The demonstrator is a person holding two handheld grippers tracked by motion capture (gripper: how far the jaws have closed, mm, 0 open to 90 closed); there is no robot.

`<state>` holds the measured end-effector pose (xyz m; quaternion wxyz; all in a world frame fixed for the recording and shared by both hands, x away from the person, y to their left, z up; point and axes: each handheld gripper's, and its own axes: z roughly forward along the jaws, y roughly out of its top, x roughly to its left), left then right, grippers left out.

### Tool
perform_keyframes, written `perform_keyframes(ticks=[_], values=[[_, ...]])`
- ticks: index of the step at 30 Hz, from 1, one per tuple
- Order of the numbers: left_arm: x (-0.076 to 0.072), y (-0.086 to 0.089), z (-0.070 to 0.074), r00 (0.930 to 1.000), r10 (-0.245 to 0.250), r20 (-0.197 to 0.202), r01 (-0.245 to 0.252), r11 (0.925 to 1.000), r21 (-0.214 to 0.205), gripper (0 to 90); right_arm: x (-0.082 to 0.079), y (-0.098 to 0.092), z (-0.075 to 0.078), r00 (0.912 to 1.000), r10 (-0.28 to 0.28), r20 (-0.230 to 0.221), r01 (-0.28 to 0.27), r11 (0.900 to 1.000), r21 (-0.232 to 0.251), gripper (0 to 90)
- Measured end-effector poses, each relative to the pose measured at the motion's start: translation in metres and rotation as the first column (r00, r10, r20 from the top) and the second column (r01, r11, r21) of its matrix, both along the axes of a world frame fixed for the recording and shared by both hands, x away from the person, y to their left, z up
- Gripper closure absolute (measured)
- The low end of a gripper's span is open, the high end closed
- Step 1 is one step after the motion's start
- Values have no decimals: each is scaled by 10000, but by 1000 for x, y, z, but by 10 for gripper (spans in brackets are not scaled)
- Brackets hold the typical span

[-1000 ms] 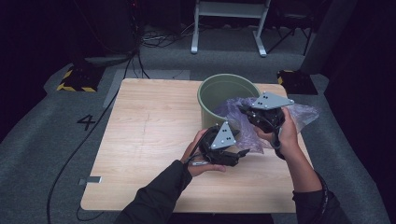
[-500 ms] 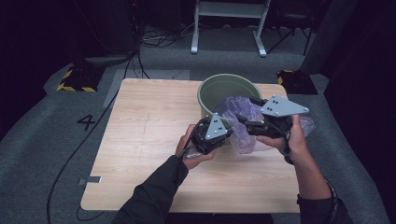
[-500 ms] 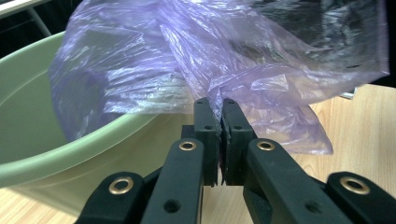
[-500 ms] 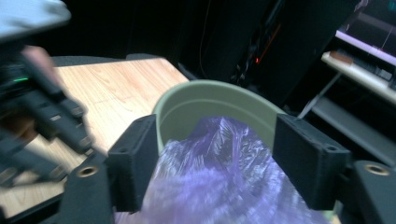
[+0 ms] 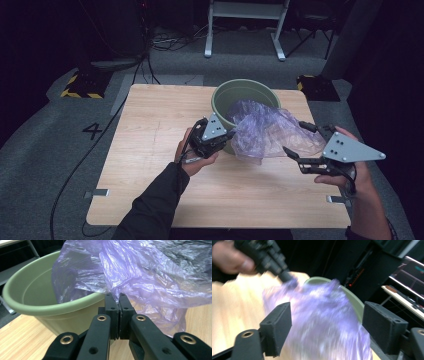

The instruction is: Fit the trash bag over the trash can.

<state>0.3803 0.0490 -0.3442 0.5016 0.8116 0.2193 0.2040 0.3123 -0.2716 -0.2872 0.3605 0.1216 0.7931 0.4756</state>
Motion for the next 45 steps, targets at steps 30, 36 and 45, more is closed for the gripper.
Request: perform_keyframes(ticks=[30,36,45], values=[[60,53,0,9851,1672,-399,-1655,9853,431,888,112,2,-26,9609,-2313,-1522,2424,9684,584,855],[74,52,-9,9801,1900,-579,-1864,9805,627,869,135,8,-39,9372,-2747,-2151,2928,9545,568,864],[49,64,-1,9801,1960,-320,-1971,9796,-392,289,120,4,-34,9470,-2419,-2116,2651,9601,891,900]])
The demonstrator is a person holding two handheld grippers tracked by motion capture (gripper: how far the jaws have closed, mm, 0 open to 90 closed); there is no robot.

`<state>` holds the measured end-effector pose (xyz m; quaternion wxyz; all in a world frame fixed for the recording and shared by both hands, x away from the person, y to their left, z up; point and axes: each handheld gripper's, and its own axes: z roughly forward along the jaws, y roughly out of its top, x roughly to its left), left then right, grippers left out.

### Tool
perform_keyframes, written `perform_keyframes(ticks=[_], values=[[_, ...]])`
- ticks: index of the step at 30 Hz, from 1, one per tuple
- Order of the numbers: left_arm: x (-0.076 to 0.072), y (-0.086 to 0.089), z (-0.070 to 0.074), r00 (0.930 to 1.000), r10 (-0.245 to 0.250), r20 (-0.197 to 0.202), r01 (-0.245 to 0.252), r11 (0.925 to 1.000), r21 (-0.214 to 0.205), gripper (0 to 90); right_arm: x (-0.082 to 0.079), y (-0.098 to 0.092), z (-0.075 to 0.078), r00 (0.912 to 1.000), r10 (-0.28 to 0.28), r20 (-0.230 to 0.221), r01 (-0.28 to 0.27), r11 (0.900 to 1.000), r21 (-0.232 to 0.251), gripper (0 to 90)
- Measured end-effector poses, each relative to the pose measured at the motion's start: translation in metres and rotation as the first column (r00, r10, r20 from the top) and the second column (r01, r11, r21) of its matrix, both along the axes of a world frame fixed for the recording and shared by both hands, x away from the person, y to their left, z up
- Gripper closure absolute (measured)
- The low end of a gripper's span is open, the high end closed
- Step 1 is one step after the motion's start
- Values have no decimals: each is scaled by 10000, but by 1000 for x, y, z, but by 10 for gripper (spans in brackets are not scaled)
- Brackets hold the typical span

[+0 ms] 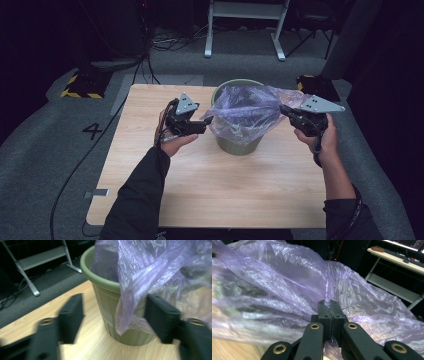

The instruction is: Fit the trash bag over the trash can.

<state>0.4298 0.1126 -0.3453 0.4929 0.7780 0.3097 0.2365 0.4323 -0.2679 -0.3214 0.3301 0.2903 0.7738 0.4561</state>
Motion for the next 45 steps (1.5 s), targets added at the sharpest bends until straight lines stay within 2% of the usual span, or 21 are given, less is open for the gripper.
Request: perform_keyframes(ticks=[1,3,7,12,16,17,19,21,22,23,24,25,27,28,32,34,36,38,39,43,45], values=[[-4,4,2,9999,-163,-2,163,9998,-114,248,-2,0,2,10000,40,42,-40,10000,25,900],[-13,10,3,9999,-78,76,80,9998,-179,206,-6,2,5,9999,70,96,-69,10000,-35,900],[-33,17,3,9984,1,559,7,9999,-146,204,-11,6,11,9998,127,170,-126,9999,-86,900],[-58,14,-3,9957,-776,504,791,9964,-293,196,-12,12,14,9997,91,205,-86,9997,-209,900],[-76,6,-15,9927,-1125,430,1131,9935,-127,180,-12,16,14,9999,8,131,-2,9991,-417,900],[-80,4,-18,9908,-1242,540,1252,9920,-141,185,-12,17,14,9999,-5,121,10,9990,-458,900],[-90,-5,-25,9812,-1845,569,1852,9827,-77,227,-11,18,13,10000,-63,17,63,9986,-524,900],[-96,-17,-27,9703,-2319,692,2308,9727,240,229,-10,18,12,10000,-59,-41,57,9986,-532,900],[-101,-26,-27,9606,-2648,850,2625,9642,372,225,-9,18,12,10000,-75,-44,72,9985,-536,900],[-102,-31,-27,9557,-2770,998,2730,9606,519,216,-9,18,12,9999,-77,-68,73,9985,-537,900],[-104,-40,-24,9532,-2746,1266,2668,9608,754,216,-9,19,12,9999,-68,-99,62,9985,-536,900],[-103,-44,-22,9525,-2714,1385,2625,9617,793,212,-9,20,12,9999,-38,-125,31,9983,-582,900],[-98,-52,-16,9545,-2592,1476,2525,9656,625,208,-9,22,12,9998,-18,-173,6,9978,-662,900],[-94,-56,-13,9616,-2271,1540,2202,9736,607,202,-9,22,12,9998,-1,-182,-11,9977,-678,900],[-81,-64,-11,9817,-1230,1452,1138,9911,695,216,-9,24,12,9996,100,-247,-117,9975,-692,899],[-75,-67,-12,9862,-952,1358,854,9934,765,251,-10,24,10,9994,133,-317,-155,9974,-700,899],[-70,-70,-14,9891,-608,1338,471,9935,1032,292,-10,24,9,9992,144,-360,-170,9973,-718,898],[-66,-73,-16,9906,-227,1348,62,9926,1216,375,-11,24,7,9991,164,-378,-192,9970,-750,898],[-64,-73,-16,9904,-96,1376,-73,9926,1215,470,-11,24,7,9991,156,-404,-187,9967,-789,898],[-56,-69,-19,9917,78,1284,-259,9898,1400,749,-11,25,5,9991,139,-391,-171,9964,-825,897],[-51,-66,-21,9927,-48,1207,-142,9876,1561,878,-10,25,5,9993,86,-365,-116,9966,-818,895]])
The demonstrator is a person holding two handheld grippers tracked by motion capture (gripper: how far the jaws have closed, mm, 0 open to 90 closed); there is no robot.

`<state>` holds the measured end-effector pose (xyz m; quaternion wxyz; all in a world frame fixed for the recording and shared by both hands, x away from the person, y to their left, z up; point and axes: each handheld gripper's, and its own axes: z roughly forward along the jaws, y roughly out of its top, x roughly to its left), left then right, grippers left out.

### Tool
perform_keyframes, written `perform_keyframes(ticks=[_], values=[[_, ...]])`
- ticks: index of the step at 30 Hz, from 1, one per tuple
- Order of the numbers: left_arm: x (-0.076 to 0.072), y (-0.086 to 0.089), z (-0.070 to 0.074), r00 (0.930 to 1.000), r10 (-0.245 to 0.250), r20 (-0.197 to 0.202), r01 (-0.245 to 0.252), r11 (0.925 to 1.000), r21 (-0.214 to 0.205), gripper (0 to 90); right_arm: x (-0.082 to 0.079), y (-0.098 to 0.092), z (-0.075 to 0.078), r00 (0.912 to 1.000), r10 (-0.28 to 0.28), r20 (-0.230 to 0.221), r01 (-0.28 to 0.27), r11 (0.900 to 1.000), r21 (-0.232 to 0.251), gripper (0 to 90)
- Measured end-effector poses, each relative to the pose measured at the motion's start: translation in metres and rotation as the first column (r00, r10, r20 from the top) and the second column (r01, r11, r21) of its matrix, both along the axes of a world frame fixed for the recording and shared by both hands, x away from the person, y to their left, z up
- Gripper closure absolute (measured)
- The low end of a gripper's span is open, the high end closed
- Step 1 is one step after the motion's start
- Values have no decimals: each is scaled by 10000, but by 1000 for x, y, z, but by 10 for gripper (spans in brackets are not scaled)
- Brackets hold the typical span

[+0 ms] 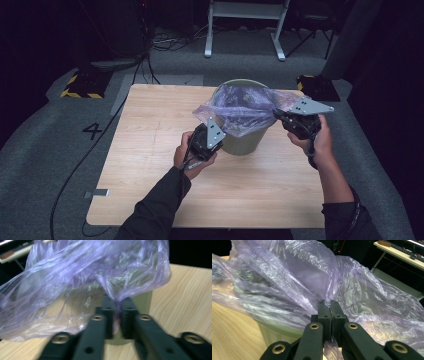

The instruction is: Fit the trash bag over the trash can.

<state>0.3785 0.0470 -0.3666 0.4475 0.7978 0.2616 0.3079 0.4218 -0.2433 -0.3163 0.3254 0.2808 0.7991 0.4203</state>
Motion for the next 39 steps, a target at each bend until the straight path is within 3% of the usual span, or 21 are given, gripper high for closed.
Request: perform_keyframes(ticks=[1,5,8,10,11,13,16,19,21,24,28,30,32,33,34,36,38,39], values=[[0,1,-1,10000,-87,7,87,9999,61,894,0,0,0,10000,-15,0,15,10000,23,895],[3,1,-13,9967,-719,-376,760,9895,1226,899,2,-3,2,9998,-206,87,206,9998,19,895],[5,2,-27,9858,-1275,-1096,1479,9675,2051,899,6,-5,3,9988,-474,143,473,9988,107,895],[6,4,-33,9825,-1359,-1271,1630,9581,2354,899,8,-6,3,9974,-697,178,694,9975,163,897],[7,7,-35,9772,-1452,-1551,1792,9556,2340,899,9,-7,3,9969,-765,156,761,9968,241,897],[9,11,-38,9755,-1433,-1672,1809,9544,2374,899,9,-7,3,9957,-904,200,897,9954,325,898],[7,19,-38,9721,-1838,-1459,2109,9568,2000,862,10,-7,2,9950,-969,226,959,9945,433,897],[-3,28,-33,9740,-2014,-1035,2148,9664,1414,585,8,-7,4,9947,-953,375,933,9943,513,897],[-12,38,-28,9744,-2101,-799,2156,9741,684,387,6,-6,6,9950,-905,414,884,9948,508,897],[-23,52,-18,9681,-2479,-356,2470,9686,-266,230,4,-6,8,9948,-881,506,852,9948,564,895],[-33,74,0,9652,-2605,233,2609,9525,-1573,188,2,-7,10,9947,-874,541,843,9948,570,887],[-29,79,7,9774,-2101,226,2110,9641,-1610,194,2,-7,10,9951,-850,500,819,9948,606,886],[-18,81,13,9818,-1898,78,1882,9663,-1754,196,2,-7,10,9953,-842,477,812,9948,621,885],[-12,79,17,9842,-1770,12,1749,9711,-1622,195,2,-6,10,9958,-789,457,761,9953,597,883],[-7,75,20,9823,-1871,-56,1842,9715,-1493,192,2,-5,10,9961,-776,431,751,9956,557,879],[2,64,24,9830,-1835,12,1830,9803,-747,182,2,-3,10,9966,-724,398,704,9962,506,869],[13,55,27,9808,-1946,-128,1942,9806,-262,197,2,-2,12,9967,-692,416,672,9966,470,858],[18,51,28,9833,-1818,-95,1819,9833,33,223,2,-2,13,9964,-722,447,702,9965,447,852]])
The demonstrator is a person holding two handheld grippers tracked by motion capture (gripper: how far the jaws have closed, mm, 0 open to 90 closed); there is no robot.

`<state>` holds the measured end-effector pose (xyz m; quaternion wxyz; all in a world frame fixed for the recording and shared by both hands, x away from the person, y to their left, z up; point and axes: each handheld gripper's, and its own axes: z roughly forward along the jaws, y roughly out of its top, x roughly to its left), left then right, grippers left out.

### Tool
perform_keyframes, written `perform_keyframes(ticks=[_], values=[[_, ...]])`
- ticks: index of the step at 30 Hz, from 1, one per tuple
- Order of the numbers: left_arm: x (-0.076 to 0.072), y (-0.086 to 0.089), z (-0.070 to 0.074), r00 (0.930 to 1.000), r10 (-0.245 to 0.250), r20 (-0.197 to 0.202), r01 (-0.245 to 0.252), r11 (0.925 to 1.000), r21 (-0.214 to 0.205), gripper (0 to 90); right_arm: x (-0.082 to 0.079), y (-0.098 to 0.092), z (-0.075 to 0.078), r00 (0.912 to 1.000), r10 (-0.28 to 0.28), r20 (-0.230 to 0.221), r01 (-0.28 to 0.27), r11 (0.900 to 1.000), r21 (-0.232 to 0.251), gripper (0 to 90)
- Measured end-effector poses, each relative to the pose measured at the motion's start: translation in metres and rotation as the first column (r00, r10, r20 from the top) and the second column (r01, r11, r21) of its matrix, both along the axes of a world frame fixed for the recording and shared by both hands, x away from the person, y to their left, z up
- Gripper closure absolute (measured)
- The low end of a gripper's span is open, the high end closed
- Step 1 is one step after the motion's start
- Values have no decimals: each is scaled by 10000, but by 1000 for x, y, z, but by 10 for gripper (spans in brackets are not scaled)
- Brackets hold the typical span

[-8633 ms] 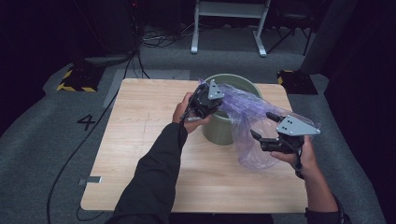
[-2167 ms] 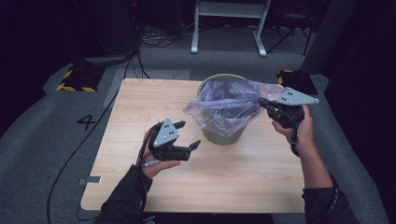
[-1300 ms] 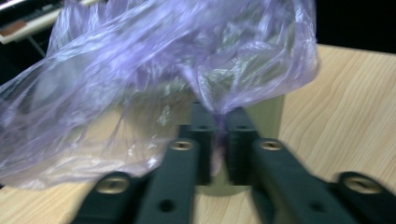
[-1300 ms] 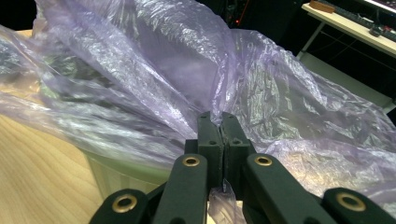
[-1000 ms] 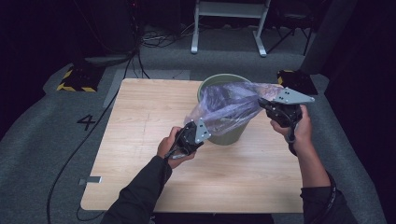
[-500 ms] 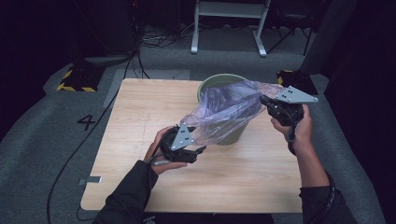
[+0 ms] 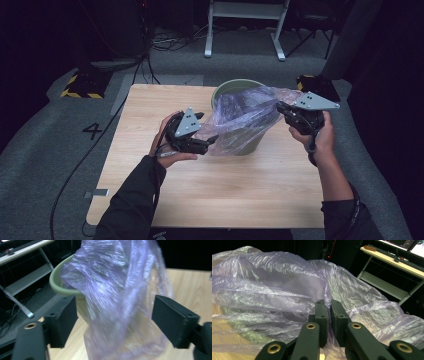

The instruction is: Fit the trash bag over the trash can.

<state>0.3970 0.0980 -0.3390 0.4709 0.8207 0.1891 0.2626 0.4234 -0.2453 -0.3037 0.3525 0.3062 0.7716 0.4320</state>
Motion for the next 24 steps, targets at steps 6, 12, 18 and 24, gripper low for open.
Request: perform_keyframes(ticks=[6,12,18,24], values=[[25,-5,12,9998,-188,57,187,9995,245,651,4,-5,1,9996,-277,95,278,9995,-130,589],[46,-10,14,10000,4,-86,-4,10000,28,880,9,-15,-8,9996,-149,239,151,9998,-95,411],[51,-11,10,9994,164,-312,-170,9997,-186,892,-12,-29,-19,9966,579,592,-589,9981,165,357],[54,-9,7,9981,337,-521,-372,9969,-686,893,-40,-48,-26,9950,607,798,-731,9839,1629,350]])
